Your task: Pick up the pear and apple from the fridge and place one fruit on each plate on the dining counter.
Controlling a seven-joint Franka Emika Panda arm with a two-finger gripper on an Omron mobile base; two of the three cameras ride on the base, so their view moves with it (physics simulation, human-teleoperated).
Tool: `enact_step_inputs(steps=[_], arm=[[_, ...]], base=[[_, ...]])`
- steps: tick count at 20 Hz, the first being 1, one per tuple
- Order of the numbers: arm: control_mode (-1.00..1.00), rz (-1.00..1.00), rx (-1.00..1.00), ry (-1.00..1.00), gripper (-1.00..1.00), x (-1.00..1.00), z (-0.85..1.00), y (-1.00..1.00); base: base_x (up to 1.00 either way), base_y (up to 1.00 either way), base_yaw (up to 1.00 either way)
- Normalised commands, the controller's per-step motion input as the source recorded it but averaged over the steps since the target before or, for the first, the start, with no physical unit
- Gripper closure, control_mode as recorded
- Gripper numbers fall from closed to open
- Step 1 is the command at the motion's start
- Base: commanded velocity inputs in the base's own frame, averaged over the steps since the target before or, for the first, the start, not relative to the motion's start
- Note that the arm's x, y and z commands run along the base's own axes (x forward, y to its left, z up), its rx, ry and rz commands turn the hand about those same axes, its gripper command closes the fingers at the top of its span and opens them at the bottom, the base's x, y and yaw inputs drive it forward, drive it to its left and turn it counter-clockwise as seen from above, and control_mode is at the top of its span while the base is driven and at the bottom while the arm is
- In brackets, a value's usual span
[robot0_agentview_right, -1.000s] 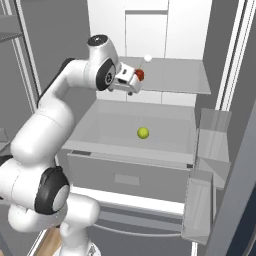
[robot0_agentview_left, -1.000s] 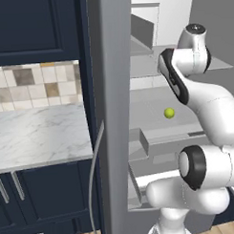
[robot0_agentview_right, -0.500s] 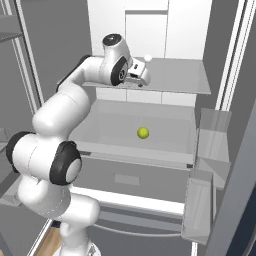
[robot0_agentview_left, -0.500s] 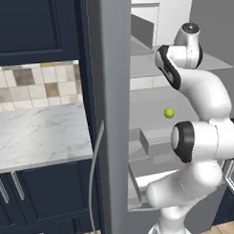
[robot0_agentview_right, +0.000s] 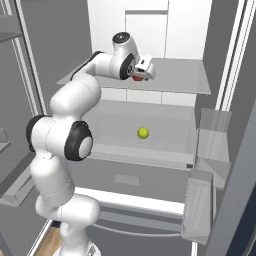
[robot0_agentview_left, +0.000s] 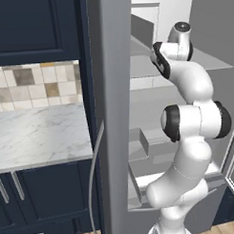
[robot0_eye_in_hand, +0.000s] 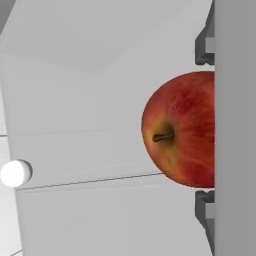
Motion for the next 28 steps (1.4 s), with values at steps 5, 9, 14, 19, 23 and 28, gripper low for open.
enact_step_inputs(steps=[5, 9, 14, 19, 23, 28], arm=[[-1.00, -0.01, 0.00, -0.03, -1.00, 0.24, -0.01, -0.13], [-1.00, -0.11, 0.01, 0.05, 1.00, -0.07, -0.17, 0.00], [-1.00, -0.09, 0.01, -0.03, 1.00, -0.16, -0.28, 0.11], [-1.00, 0.01, 0.00, -0.20, 1.00, -1.00, 0.16, 0.75], [-1.00, 0.00, 0.00, -0.31, 1.00, -1.00, -0.18, 0.89], [-1.00, 0.03, 0.00, -0.13, 1.00, -1.00, -0.28, 0.28]], base=[[0.00, 0.00, 0.00], [0.00, 0.00, 0.00], [0.00, 0.00, 0.00], [0.00, 0.00, 0.00], [0.00, 0.00, 0.00], [0.00, 0.00, 0.00]])
